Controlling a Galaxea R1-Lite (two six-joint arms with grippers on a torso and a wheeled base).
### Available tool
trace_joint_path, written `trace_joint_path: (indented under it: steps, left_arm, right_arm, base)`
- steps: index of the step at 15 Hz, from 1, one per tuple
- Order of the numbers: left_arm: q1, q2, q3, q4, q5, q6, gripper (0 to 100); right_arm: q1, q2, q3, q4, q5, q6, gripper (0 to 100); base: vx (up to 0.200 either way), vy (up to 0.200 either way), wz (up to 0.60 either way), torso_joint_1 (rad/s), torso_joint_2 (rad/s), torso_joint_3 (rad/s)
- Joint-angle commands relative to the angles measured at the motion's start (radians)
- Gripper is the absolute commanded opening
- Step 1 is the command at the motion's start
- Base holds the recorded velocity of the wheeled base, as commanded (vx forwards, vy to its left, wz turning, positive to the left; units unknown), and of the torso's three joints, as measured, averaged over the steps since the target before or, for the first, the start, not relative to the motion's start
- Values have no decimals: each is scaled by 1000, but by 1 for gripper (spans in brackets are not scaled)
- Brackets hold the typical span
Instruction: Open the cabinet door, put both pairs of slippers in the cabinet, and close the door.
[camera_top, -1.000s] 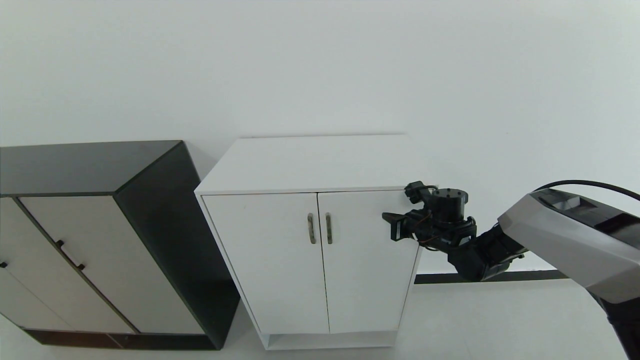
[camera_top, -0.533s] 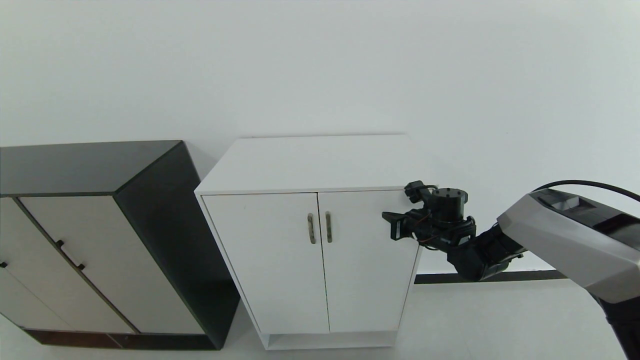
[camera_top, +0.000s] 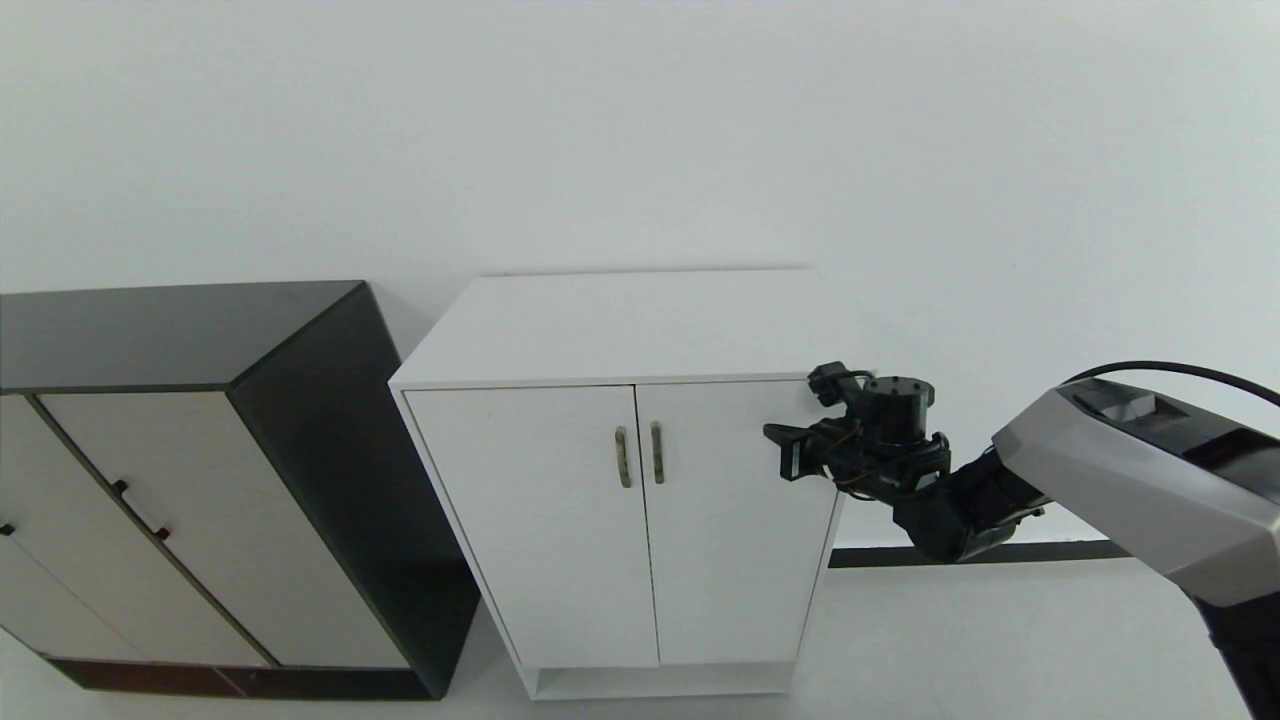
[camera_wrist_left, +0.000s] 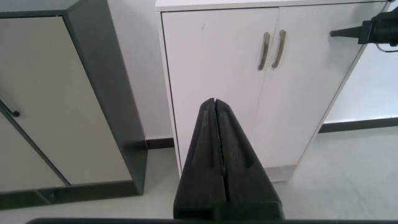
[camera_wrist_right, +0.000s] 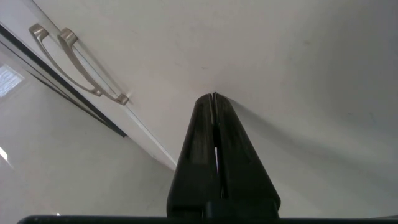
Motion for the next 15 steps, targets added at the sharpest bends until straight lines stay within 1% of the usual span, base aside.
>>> trace_joint_path:
  steps: [1, 8, 12, 13, 14, 15]
  left_arm:
    - [0, 0, 0, 0, 0, 0, 0]
    - [0, 0, 0, 0, 0, 0, 0]
    - [0, 0, 0, 0, 0, 0, 0]
    - [0, 0, 0, 0, 0, 0, 0]
    - [0, 0, 0, 0, 0, 0, 0]
    - [0, 0, 0, 0, 0, 0, 0]
  right_arm:
    - [0, 3, -2, 0, 0, -1, 0]
    - [0, 1, -26, 28, 0, 0, 0]
    - [0, -58, 49, 23, 0, 0, 0]
    - [0, -58, 49, 23, 0, 0, 0]
    - [0, -157, 175, 20, 0, 0, 0]
    - [-1, -215, 253, 10, -1, 2, 0]
  base:
    - [0, 0, 0, 0, 0, 0]
    - [0, 0, 0, 0, 0, 0]
    - [0, 0, 0, 0, 0, 0]
    - [0, 0, 0, 0, 0, 0]
    - [0, 0, 0, 0, 0, 0]
    - [0, 0, 0, 0, 0, 0]
